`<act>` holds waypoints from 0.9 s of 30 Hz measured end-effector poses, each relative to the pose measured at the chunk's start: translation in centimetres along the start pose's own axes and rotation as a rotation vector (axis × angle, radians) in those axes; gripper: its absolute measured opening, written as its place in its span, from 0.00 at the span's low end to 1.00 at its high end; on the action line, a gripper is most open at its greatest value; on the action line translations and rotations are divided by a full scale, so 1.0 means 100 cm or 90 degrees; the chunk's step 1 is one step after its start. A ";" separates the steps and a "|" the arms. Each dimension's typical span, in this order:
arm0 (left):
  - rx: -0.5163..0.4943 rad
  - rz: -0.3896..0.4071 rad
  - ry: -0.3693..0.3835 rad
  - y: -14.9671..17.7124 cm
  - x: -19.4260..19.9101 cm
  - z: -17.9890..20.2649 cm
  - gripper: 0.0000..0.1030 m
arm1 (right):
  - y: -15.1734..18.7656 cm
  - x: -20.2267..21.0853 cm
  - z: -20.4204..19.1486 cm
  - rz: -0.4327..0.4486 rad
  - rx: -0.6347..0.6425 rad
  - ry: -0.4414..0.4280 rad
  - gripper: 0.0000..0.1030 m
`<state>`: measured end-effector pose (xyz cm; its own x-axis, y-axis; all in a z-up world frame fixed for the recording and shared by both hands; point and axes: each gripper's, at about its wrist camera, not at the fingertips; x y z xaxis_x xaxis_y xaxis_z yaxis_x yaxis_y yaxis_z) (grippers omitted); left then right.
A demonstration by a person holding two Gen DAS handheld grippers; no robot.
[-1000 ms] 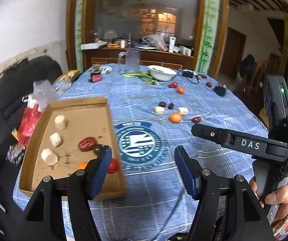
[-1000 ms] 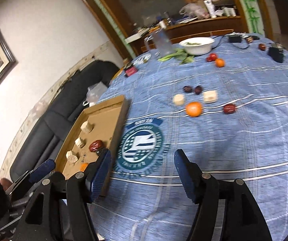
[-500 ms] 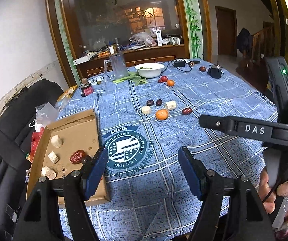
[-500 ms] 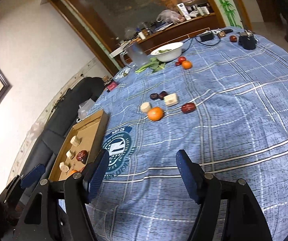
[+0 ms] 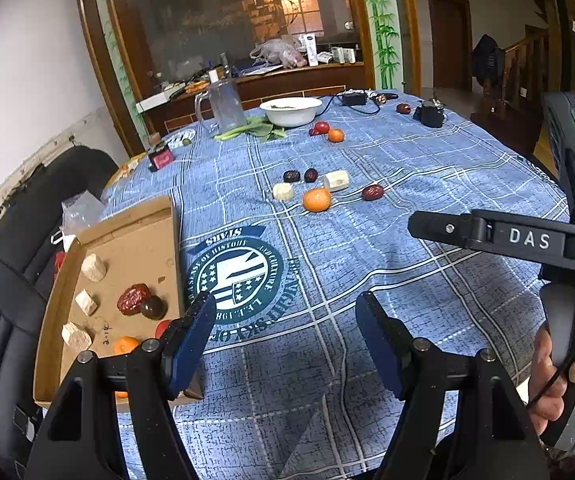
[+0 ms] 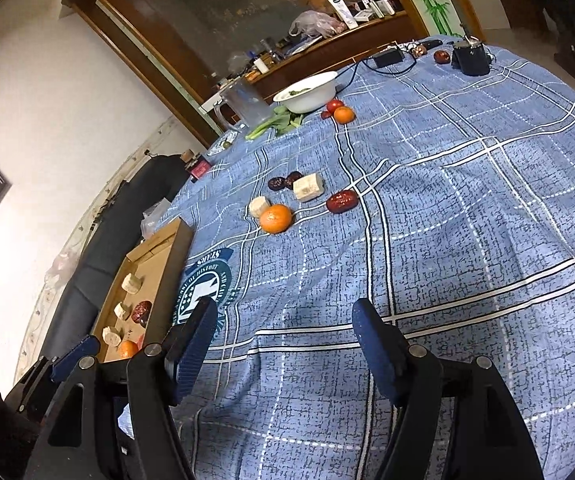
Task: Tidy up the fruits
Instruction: 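Move both open tools back toward the remaining fruit, then grasp an orange with the left gripper while the right grasps a red date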
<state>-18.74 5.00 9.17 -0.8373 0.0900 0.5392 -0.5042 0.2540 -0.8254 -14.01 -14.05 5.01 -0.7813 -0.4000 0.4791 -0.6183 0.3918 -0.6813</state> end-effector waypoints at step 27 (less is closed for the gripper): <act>0.134 -0.024 0.076 -0.031 -0.083 -0.044 0.78 | -0.064 -0.077 0.006 -0.032 0.150 0.132 0.72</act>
<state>-9.30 7.66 7.95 -0.7925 0.2005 0.5760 -0.5782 0.0539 -0.8141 -3.96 -13.95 5.39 -0.7655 -0.2269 0.6021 -0.6393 0.1633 -0.7514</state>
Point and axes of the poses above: each gripper's, at about its wrist camera, not at the fingertips, and x roughly against the way its jaws point, z to its right, y to its underside, and after that the axes turned 11 degrees about z, right-handed
